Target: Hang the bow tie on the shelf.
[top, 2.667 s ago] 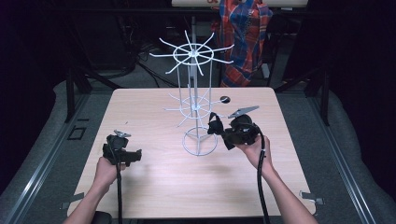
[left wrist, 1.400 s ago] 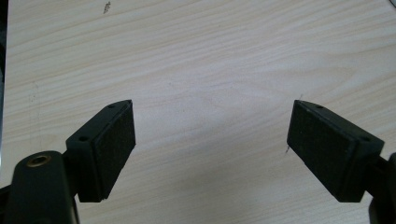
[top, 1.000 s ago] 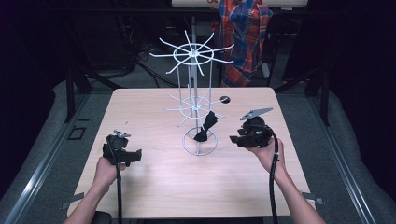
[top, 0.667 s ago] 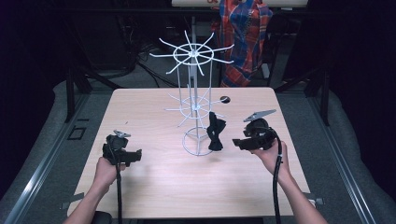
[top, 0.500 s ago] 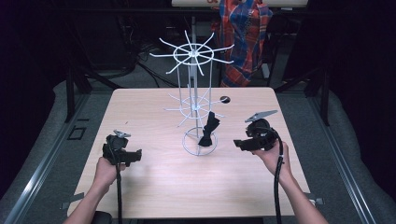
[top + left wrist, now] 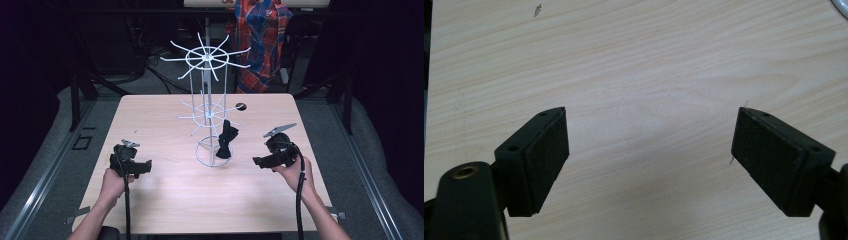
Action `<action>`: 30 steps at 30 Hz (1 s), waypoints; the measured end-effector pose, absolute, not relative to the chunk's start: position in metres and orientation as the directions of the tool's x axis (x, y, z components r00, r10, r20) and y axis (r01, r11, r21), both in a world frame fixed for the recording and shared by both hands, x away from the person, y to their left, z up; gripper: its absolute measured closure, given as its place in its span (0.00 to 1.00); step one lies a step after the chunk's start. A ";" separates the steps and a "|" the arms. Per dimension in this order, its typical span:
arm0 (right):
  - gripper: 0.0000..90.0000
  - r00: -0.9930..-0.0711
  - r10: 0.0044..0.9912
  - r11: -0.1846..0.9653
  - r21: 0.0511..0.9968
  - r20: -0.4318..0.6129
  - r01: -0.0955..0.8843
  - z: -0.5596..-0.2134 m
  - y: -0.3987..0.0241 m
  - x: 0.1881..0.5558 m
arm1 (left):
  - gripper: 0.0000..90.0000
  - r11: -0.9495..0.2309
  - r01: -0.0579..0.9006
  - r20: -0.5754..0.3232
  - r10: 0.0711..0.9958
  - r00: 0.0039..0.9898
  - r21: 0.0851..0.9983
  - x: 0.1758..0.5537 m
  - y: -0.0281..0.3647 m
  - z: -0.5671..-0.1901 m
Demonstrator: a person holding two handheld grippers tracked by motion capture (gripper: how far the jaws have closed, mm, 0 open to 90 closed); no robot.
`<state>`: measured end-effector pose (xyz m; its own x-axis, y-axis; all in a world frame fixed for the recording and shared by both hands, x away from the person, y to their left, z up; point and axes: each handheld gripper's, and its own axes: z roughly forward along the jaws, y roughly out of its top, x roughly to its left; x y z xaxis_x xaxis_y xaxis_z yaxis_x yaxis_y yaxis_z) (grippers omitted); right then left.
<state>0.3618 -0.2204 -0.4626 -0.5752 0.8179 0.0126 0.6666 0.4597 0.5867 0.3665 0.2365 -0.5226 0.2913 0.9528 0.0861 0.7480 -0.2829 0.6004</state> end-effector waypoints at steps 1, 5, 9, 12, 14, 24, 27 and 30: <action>0.29 -0.577 0.817 0.458 0.584 0.022 0.670 -0.464 -0.221 0.361 | 0.17 -0.283 0.747 0.086 0.953 0.292 0.601 0.367 0.236 -0.523; 0.27 -0.580 0.814 0.462 0.571 0.031 0.679 -0.469 -0.224 0.357 | 0.17 -0.283 0.747 0.086 0.953 0.292 0.601 0.367 0.236 -0.523; 0.25 -0.588 0.808 0.478 0.547 0.033 0.687 -0.475 -0.228 0.353 | 0.17 -0.280 0.749 0.083 0.953 0.290 0.601 0.367 0.236 -0.523; 0.22 -0.600 0.799 0.493 0.528 0.039 0.691 -0.480 -0.231 0.350 | 0.17 -0.284 0.749 0.084 0.952 0.294 0.599 0.367 0.236 -0.523; 0.20 -0.605 0.795 0.502 0.516 0.041 0.694 -0.483 -0.231 0.348 | 0.17 -0.284 0.747 0.085 0.952 0.294 0.601 0.367 0.236 -0.523; 0.16 -0.614 0.788 0.550 0.403 0.039 0.732 -0.504 -0.240 0.335 | 0.17 -0.285 0.748 0.085 0.952 0.294 0.599 0.367 0.236 -0.523; 0.16 -0.623 0.782 0.571 0.371 0.027 0.733 -0.509 -0.241 0.334 | 0.17 -0.288 0.747 0.089 0.951 0.296 0.599 0.367 0.235 -0.523; 0.16 -0.623 0.782 0.572 0.367 0.028 0.734 -0.511 -0.239 0.335 | 0.17 -0.289 0.748 0.090 0.951 0.296 0.597 0.367 0.234 -0.523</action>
<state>0.3348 -0.2393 -0.5113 -0.6230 0.7817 0.0282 0.7340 0.5717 0.3666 0.3671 0.2342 -0.5228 0.2959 0.9509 0.0902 0.7482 -0.2895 0.5970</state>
